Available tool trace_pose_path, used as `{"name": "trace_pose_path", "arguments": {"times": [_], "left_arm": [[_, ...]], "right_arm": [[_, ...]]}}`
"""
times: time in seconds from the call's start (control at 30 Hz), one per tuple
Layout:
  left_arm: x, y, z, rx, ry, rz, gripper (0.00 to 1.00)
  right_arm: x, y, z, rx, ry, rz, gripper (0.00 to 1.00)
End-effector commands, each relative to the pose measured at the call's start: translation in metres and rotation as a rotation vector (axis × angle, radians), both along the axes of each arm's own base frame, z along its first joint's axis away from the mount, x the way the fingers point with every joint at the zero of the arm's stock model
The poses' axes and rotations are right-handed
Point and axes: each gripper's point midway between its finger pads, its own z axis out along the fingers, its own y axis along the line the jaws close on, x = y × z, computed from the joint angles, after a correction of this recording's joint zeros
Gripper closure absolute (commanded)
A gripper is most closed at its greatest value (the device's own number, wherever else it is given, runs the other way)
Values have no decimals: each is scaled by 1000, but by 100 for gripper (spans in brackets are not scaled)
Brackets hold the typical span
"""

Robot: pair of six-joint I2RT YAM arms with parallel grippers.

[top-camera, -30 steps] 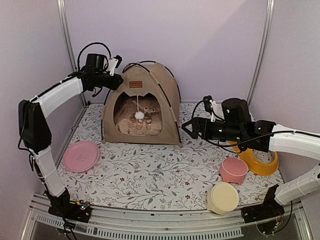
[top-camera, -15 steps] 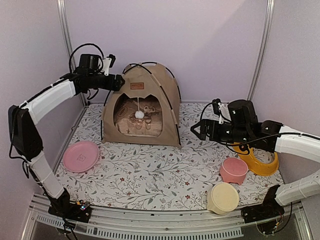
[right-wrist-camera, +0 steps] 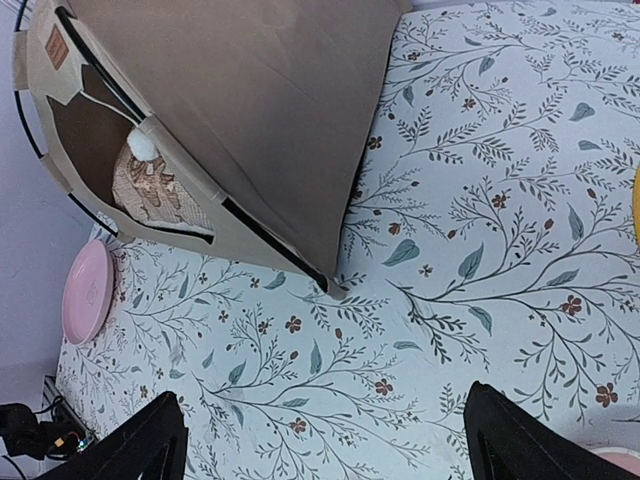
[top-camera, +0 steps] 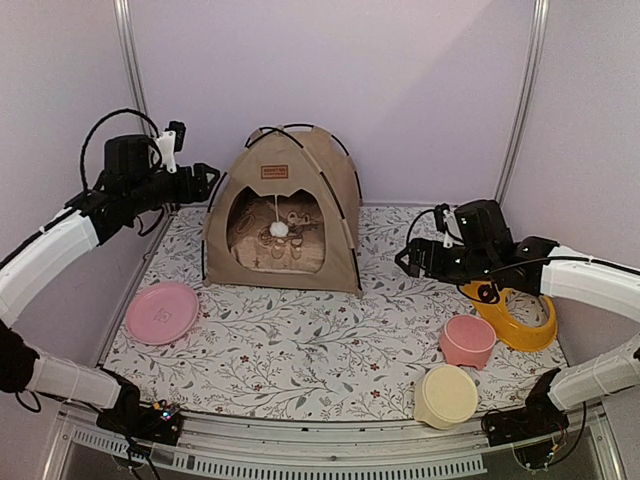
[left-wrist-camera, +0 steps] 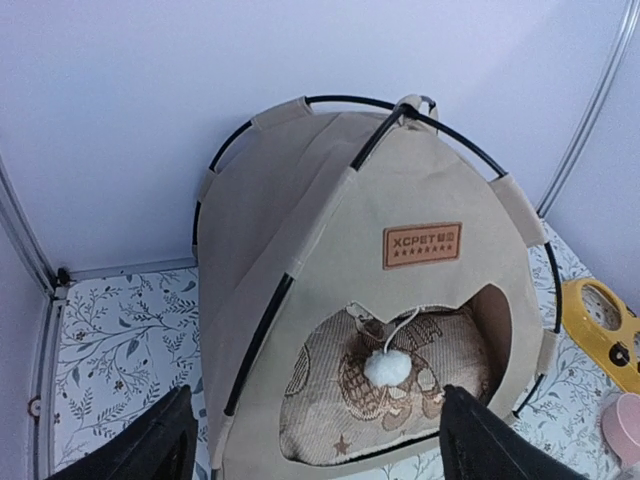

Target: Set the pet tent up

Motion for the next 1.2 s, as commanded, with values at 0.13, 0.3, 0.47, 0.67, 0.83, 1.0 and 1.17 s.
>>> {"name": "trace_pose_path", "arguments": {"times": [0.13, 0.3, 0.47, 0.67, 0.83, 1.0, 1.17], "left_arm": [[-60, -25, -18, -161, 35, -119, 13], [-86, -43, -41, -195, 83, -167, 10], [-101, -56, -54, -224, 109, -205, 7], [-106, -62, -55, -226, 118, -225, 1], [-109, -63, -54, -230, 116, -232, 0], [-110, -64, -53, -232, 114, -241, 1], [-112, -62, -48, -233, 105, -237, 1]], "right_arm": [[-21, -44, -23, -97, 104, -101, 1], [-23, -86, -32, -84, 129, -261, 1], [-7, -134, -37, -37, 115, -435, 1], [19, -202, -45, 134, 100, -620, 1], [33, -245, -66, 306, 107, -709, 1], [51, -260, -87, 421, 142, -716, 1], [69, -271, -102, 488, 181, -739, 3]]}}
